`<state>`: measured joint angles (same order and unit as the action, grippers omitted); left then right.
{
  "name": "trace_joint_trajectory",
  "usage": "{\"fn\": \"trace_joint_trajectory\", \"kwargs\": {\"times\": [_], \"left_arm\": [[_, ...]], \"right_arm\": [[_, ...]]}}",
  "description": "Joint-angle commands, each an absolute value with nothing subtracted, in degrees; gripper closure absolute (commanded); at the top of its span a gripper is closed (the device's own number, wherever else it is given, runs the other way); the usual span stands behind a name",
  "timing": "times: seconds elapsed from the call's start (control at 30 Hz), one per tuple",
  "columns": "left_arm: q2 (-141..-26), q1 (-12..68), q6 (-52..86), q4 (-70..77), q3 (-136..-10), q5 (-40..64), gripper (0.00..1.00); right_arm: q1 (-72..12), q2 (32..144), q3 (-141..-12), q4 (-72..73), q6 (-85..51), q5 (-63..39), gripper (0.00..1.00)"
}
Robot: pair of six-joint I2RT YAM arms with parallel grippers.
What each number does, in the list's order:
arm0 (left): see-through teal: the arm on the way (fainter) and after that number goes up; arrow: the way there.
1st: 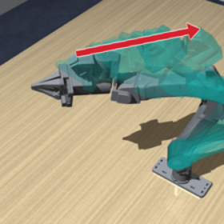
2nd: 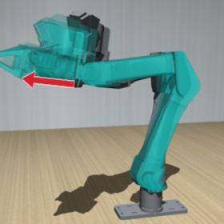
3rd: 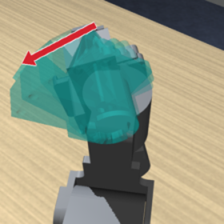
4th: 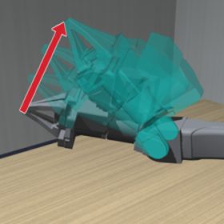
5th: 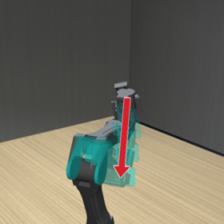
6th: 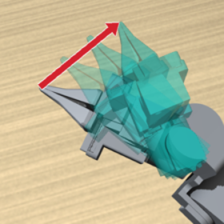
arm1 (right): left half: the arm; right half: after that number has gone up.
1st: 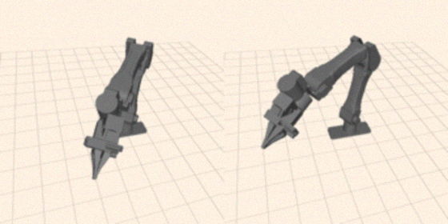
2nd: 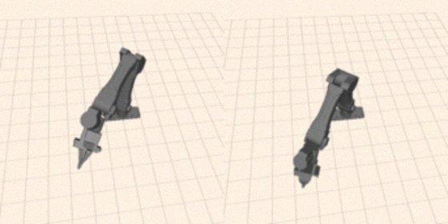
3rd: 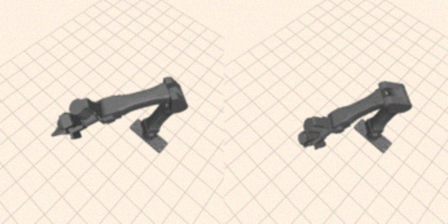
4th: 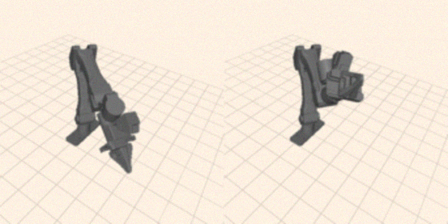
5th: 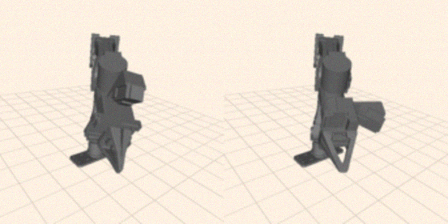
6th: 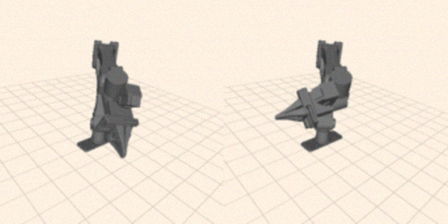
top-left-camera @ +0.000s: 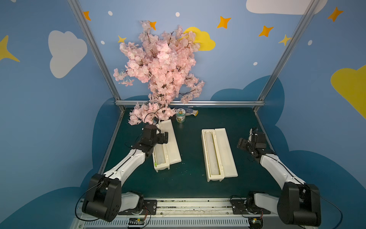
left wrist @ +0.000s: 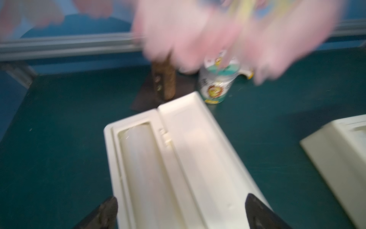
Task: Put plastic wrap rolls into dispensers
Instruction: Reset both arms
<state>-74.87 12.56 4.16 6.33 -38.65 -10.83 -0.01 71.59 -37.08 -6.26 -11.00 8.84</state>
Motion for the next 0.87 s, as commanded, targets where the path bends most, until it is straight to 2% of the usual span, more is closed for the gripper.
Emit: {"fn": "trace_joint_trajectory", "kwargs": {"times": [0.0, 0.07, 0.13, 0.23, 0.27, 0.33, 0.37, 0.4, 0.47, 0.57, 0.83], "left_arm": [[-77.5, 7.1, 0.8, 23.8, -31.8, -13.3, 0.0], [-82.5, 5.2, 0.1, 22.6, -33.2, -12.4, 0.0], [-86.2, 5.0, -2.1, 29.8, -32.0, -12.3, 0.0], [-87.8, 1.8, 0.3, 34.3, -30.4, -9.7, 0.0], [-86.6, -0.1, 1.5, 35.7, -28.7, -6.1, 0.0], [-87.2, -3.7, 3.0, 47.6, -22.1, 2.2, 0.0], [-89.7, -4.4, 3.7, 56.6, -19.4, 3.6, 0.0], [-90.9, -4.4, 3.7, 58.2, -19.3, 2.4, 0.0], [-87.5, -3.5, 2.1, 45.4, -23.0, 1.8, 0.0], [-89.4, -1.6, 0.7, 51.1, -21.9, -1.0, 0.0], [-88.5, -1.5, 0.9, 45.0, -24.1, -1.1, 0.0]], "right_arm": [[0.3, 75.0, -36.6, 2.4, -5.5, 8.5, 0.11], [0.3, 77.7, -35.1, 8.0, -5.0, 8.1, 0.11], [0.4, 79.3, -33.5, 14.5, -5.5, 7.0, 0.11], [0.4, 80.5, -32.9, 19.8, -2.7, 3.1, 0.11], [0.5, 81.2, -31.9, 22.8, -1.7, 0.6, 0.11], [-0.4, 83.4, -28.6, 29.9, 1.4, -2.8, 0.11], [-0.9, 84.9, -27.0, 34.6, 2.6, -3.5, 0.11], [-1.2, 85.2, -26.0, 37.4, 2.7, -3.2, 0.11], [-1.1, 84.5, -27.1, 34.2, 1.4, -3.1, 0.11], [-1.1, 84.4, -27.5, 32.9, 1.9, -3.0, 0.11], [-1.1, 84.6, -27.6, 33.0, 1.9, -3.1, 0.11]]}}
